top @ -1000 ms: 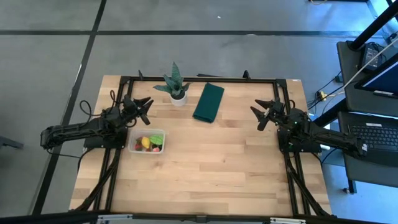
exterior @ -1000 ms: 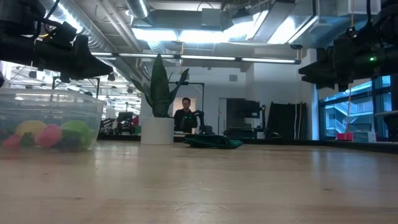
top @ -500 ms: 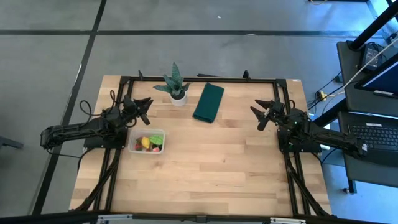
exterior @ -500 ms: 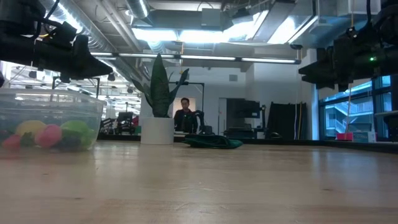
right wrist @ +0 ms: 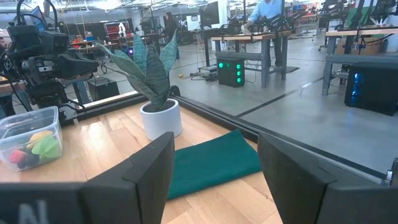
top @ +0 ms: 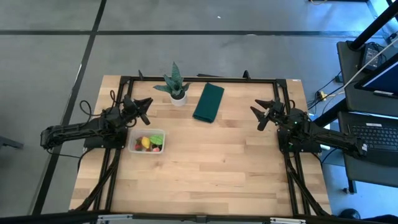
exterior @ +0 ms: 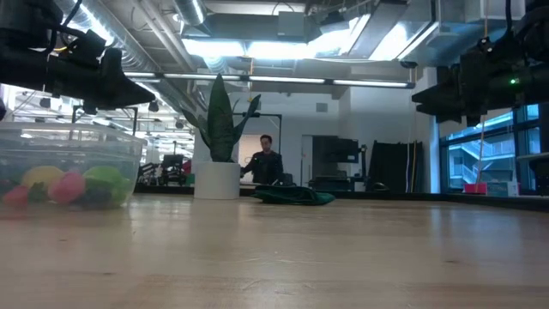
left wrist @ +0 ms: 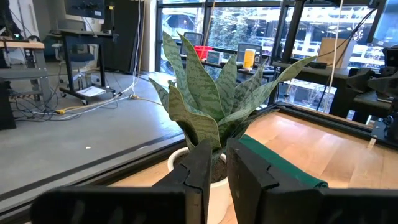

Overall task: Pick and placing Produce into tupperware
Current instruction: Return to Home Position

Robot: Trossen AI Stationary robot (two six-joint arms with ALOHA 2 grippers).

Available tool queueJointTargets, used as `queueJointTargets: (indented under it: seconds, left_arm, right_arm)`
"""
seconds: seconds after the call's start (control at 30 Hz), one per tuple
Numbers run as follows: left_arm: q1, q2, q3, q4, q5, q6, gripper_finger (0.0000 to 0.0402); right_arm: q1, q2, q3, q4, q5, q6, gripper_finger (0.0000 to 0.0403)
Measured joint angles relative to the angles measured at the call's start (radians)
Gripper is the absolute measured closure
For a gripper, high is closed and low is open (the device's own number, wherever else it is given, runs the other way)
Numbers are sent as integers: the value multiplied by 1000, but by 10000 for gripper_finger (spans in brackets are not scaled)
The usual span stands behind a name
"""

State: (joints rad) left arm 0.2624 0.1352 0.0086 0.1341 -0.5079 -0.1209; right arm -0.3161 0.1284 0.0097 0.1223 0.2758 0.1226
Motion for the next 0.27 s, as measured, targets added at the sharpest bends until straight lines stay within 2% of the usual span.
queueJointTargets:
  seconds: [0.27]
  left_arm:
    - [0,0,0,0,0,0,372]
  right_arm:
    - [0,0,0,0,0,0,169]
